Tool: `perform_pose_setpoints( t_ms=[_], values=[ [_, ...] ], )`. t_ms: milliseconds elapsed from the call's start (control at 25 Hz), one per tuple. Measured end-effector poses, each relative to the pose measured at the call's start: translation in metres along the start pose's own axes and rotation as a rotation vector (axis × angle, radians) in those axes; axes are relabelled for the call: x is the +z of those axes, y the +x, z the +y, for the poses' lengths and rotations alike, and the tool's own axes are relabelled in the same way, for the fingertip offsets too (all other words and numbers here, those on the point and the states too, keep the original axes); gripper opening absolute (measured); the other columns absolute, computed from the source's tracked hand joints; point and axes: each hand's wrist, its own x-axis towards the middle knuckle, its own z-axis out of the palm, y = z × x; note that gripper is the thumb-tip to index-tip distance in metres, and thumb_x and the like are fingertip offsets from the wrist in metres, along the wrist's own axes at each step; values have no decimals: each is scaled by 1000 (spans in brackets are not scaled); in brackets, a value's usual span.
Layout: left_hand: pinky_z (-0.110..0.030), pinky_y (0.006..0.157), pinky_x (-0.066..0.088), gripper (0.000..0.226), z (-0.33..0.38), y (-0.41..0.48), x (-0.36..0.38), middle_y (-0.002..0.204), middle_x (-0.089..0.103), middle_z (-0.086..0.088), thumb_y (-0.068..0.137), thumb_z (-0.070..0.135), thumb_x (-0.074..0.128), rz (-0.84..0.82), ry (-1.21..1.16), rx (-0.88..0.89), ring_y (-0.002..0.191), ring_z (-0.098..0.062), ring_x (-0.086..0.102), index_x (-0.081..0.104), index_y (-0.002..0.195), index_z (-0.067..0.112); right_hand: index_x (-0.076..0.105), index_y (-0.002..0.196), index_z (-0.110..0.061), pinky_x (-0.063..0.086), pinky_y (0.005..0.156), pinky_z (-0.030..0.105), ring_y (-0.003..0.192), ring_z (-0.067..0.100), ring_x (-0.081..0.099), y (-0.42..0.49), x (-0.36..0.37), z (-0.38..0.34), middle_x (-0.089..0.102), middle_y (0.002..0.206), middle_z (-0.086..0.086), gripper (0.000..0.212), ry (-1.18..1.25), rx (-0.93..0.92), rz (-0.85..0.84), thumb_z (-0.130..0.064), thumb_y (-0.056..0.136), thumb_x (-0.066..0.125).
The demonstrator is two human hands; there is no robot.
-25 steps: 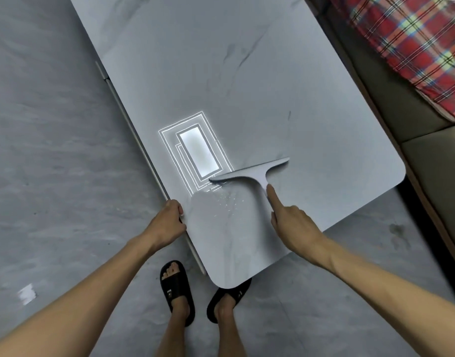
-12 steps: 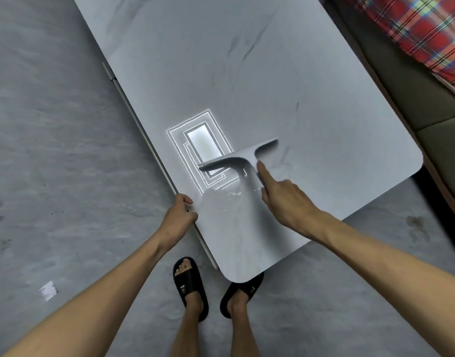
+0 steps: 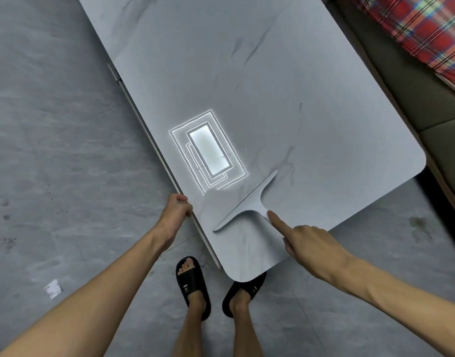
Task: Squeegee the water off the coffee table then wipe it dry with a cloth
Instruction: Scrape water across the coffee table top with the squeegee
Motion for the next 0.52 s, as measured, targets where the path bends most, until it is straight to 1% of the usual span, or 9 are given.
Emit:
perform_pose_setpoints(
  t_ms=[40,120,160,200,280,360,440,520],
  values=[
    [-39,89,45,35,2,-1,0,101,55,-7,69,4,52,26,13,10,90,-20,50,48,101,18,-9,152,-36,28,54,33,55,20,33,2,-3,1,32,64,-3,74,-7,-27,13,-18,95,34],
    [-30,72,43,31,3,-3,1,94,53,-2,76,-1,50,103,63,41,82,-15,49,47,102,16,-7,152,-37,30,56,33,59,24,39,18,-12,-5,37,68,-1,69,-28,-118,68,-22,98,33],
    [-28,65,40,30,3,-4,2,90,52,0,78,-1,50,146,95,58,78,-13,47,47,102,16,-5,152,-38,32,57,34,61,25,41,30,-15,-12,41,72,0,66,-59,-179,94,-24,99,32],
    [-27,61,38,28,5,-6,2,87,51,3,80,-1,50,182,131,76,75,-10,47,46,102,16,-4,152,-38,33,58,34,62,25,43,42,-17,-21,45,76,2,63,-94,-241,109,-26,101,31],
    [-26,57,37,26,6,-9,3,84,50,6,81,1,49,208,229,115,72,-8,47,45,102,17,-3,152,-38,33,58,34,63,25,44,64,-19,-35,49,80,4,61,-161,-322,113,-27,103,30],
    [-27,55,38,28,7,-12,6,84,52,8,80,2,48,178,345,151,70,-10,50,45,103,18,-2,152,-39,32,57,34,62,24,43,71,-18,-37,48,79,4,61,-208,-329,113,-24,103,30],
    [-29,55,37,30,6,-14,13,82,55,0,78,-2,47,108,449,191,67,-16,50,44,101,17,-1,152,-42,31,57,34,63,24,43,63,-13,-25,47,79,3,63,-222,-291,105,-23,102,31],
    [-29,52,33,31,4,-16,25,76,51,-7,78,-5,44,29,527,203,61,-18,45,43,100,17,-1,151,-45,32,58,33,64,24,43,44,-7,-2,45,78,1,65,-203,-240,89,-22,99,31]
  ],
)
